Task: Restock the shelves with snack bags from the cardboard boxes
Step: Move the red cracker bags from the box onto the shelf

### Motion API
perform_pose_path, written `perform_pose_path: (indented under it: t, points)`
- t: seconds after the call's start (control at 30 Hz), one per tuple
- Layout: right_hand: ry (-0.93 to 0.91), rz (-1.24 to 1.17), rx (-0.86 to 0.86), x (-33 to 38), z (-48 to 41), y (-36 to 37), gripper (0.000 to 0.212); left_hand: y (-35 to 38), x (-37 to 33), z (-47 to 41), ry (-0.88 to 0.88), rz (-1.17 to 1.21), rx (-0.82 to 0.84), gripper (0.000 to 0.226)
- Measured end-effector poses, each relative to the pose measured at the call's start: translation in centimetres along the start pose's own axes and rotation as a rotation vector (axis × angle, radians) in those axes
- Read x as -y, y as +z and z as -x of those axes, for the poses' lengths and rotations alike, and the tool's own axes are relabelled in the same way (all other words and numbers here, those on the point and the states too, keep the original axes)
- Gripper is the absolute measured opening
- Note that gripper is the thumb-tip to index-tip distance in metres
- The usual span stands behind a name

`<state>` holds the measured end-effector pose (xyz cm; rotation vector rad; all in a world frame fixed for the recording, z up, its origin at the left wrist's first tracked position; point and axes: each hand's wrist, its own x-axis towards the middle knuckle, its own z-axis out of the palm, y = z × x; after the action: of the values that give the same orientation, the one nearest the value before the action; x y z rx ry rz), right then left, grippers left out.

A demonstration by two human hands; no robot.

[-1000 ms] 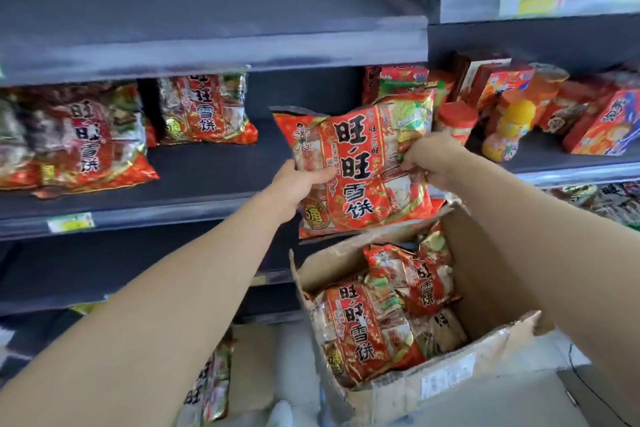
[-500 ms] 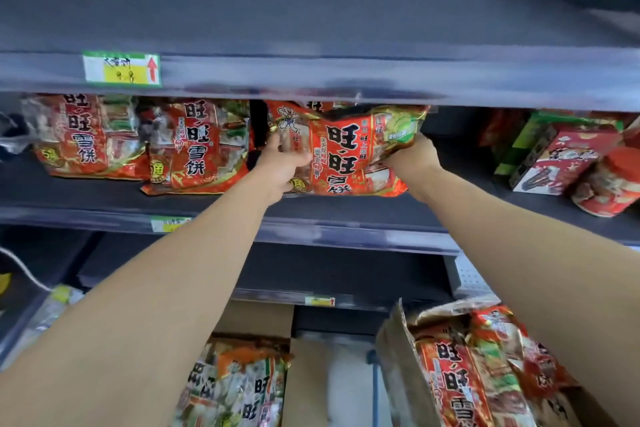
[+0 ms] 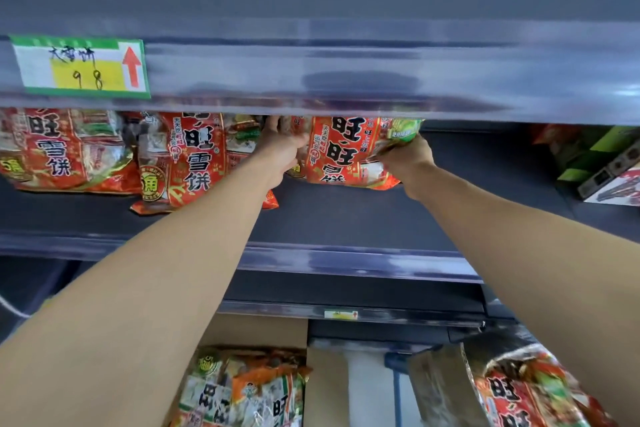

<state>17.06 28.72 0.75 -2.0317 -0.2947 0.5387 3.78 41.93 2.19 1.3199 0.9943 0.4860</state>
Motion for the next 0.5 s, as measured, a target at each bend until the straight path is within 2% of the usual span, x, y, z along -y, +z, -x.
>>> perform_pose_path:
  t: [0.2,0.37,0.5]
  points:
    - [0.011,0.023,0.011,-0.1,-0.6,0.0,0.051,0.5,1.0,-1.0,0.059,-0.174,-0.14,0.061]
    - [-0.017,0.148,0.015,-0.8,0.3,-0.5,0.053,1.4,1.9,-0.2,0.092,-0.311,-0.211,0.071]
    - [-0.071,0.288,0.051,-1.9,1.4,-1.6,0.057,2.5,2.4,1.7,0.07,-0.386,-0.244,0.064]
